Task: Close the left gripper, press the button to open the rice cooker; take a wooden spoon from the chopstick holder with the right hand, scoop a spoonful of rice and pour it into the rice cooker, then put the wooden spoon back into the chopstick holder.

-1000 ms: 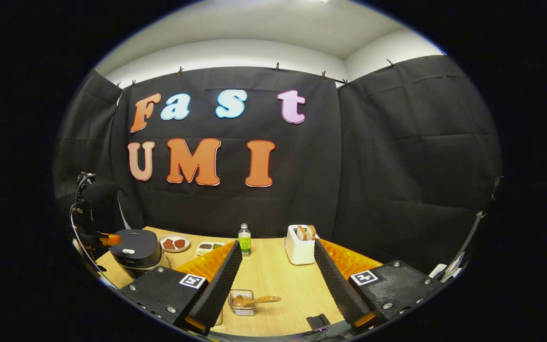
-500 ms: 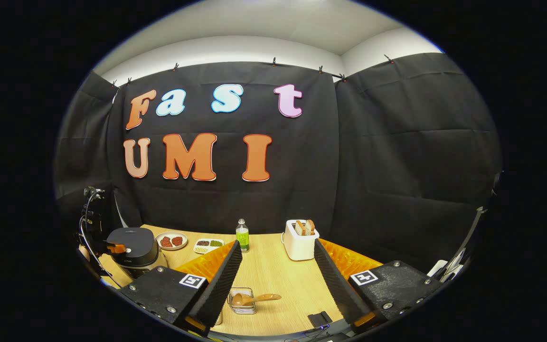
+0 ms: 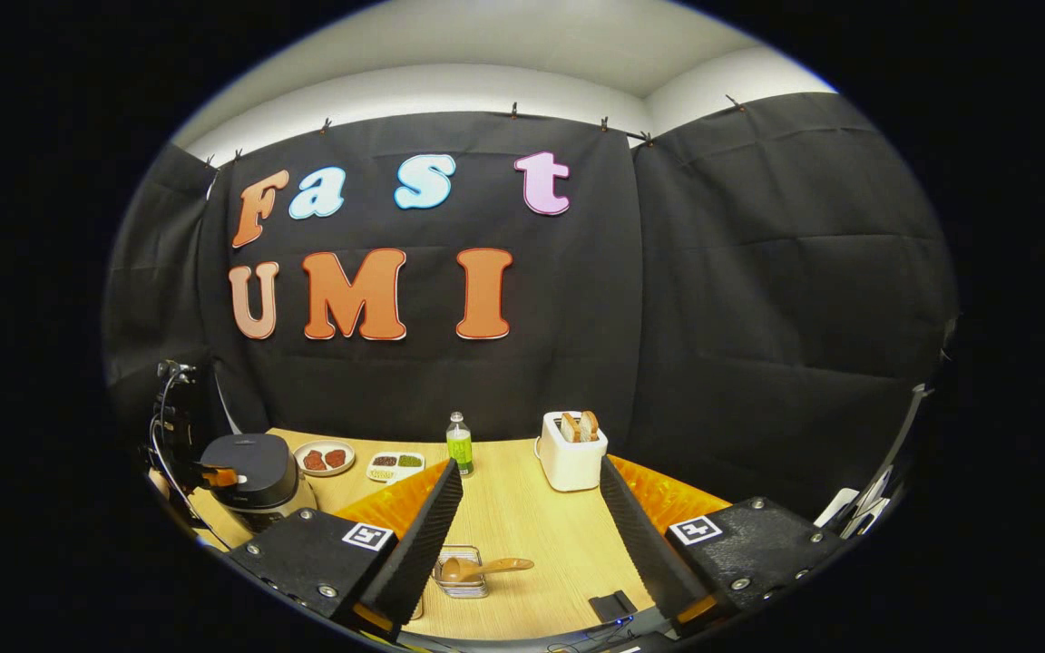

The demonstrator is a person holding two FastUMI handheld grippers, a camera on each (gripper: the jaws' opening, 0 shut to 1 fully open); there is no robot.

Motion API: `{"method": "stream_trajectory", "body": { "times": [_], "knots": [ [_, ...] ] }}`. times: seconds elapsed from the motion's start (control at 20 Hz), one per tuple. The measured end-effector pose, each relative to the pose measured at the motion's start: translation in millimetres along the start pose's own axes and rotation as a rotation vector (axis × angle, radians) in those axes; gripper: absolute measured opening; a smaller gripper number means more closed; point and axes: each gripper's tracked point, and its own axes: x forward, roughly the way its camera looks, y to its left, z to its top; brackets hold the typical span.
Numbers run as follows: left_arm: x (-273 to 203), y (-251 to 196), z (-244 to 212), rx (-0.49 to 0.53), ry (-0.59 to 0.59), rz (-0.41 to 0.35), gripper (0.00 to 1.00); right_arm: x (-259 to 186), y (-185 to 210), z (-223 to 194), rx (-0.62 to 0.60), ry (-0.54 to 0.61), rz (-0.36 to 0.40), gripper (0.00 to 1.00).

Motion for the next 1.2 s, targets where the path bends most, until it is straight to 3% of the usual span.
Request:
{"method": "stream_trajectory", "body": {
  "times": [0.1,0.2,0.3,0.35,0.5,0.55,0.6,0.85,0.95,1.0,1.05,1.2],
  "knots": [
    [-3.1,1.8,5.7,0.007,-0.004,0.006,0.0,-2.4,-3.5,1.9,0.01,-0.003,0.002,0.95],
    [-19.2,3.5,24.0,-0.003,-0.042,0.025,0.05,-4.9,-12.4,4.8,0.019,-0.017,-0.007,0.95],
    [-46.7,4.2,67.0,0.009,-0.176,0.032,0.0,-4.5,-17.3,5.5,0.037,-0.023,-0.016,0.95],
    [-64.2,2.7,92.4,0.018,-0.241,0.034,0.04,-3.3,-18.1,3.7,0.049,-0.019,-0.015,0.95],
    [-117.9,-2.7,130.6,0.022,-0.346,0.021,0.04,-2.2,-19.6,-1.0,0.091,-0.011,-0.006,0.95],
    [-129.1,-0.1,137.1,0.025,-0.379,0.027,0.0,-1.8,-19.7,-3.3,0.102,-0.009,0.0,0.95],
    [-141.5,0.6,142.5,0.026,-0.403,0.034,0.04,-0.5,-18.7,-4.7,0.11,-0.007,0.006,0.95],
    [-187.2,4.0,162.7,0.006,-0.487,0.057,0.04,10.8,-18.6,-14.6,0.139,-0.03,0.025,0.95],
    [-207.4,7.5,171.3,0.005,-0.528,0.076,0.0,15.3,-14.3,-20.8,0.179,-0.043,0.062,0.95],
    [-216.3,10.6,173.7,0.005,-0.545,0.093,0.08,18.2,-12.6,-22.8,0.208,-0.057,0.079,0.95],
    [-227.1,13.8,175.7,0.007,-0.56,0.108,0.04,22.4,-13.9,-27.7,0.24,-0.065,0.086,0.95],
    [-247.2,18.1,178.0,0.014,-0.581,0.14,0.05,37.7,-16.1,-51.8,0.314,-0.047,0.088,0.94]
  ]
}}
